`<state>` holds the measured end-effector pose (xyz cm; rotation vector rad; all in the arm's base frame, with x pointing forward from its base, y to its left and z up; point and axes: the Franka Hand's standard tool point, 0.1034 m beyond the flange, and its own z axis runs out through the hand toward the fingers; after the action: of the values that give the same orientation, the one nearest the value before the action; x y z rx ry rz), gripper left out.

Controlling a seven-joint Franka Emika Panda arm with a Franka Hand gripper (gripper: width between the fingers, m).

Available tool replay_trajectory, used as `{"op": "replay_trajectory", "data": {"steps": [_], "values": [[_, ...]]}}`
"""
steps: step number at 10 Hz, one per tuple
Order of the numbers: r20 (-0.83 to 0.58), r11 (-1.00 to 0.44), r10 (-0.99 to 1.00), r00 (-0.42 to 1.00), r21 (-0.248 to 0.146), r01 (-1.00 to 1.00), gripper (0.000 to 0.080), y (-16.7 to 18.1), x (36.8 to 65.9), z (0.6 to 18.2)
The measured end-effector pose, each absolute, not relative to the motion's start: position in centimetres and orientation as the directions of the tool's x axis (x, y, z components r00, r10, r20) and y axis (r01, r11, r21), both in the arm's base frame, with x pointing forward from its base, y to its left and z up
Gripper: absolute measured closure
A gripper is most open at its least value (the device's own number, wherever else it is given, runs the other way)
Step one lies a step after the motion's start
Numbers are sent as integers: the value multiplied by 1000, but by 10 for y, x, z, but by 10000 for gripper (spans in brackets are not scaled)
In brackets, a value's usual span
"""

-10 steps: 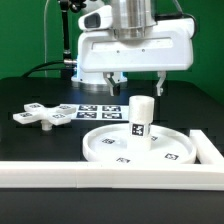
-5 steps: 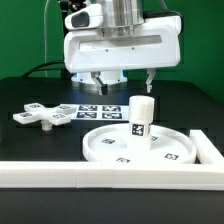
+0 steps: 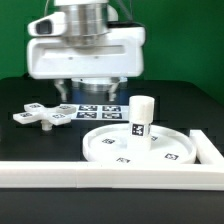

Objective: Assemble round table

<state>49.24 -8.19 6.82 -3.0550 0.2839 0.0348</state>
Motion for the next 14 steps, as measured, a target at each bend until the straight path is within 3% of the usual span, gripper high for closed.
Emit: {"op": "replay_trajectory", "data": {"steps": [2, 7, 10, 12, 14], "values": [[-17, -987, -145, 989, -72, -146, 150, -109, 490, 67], [1, -988, -146, 989, -55, -146, 150, -113, 490, 65], [58, -984, -176, 983, -8, -176, 150, -141, 463, 60], [42, -984, -177, 983, -15, -176, 150, -157, 443, 54], [41, -984, -177, 983, -15, -176, 150, -156, 442, 53]]}}
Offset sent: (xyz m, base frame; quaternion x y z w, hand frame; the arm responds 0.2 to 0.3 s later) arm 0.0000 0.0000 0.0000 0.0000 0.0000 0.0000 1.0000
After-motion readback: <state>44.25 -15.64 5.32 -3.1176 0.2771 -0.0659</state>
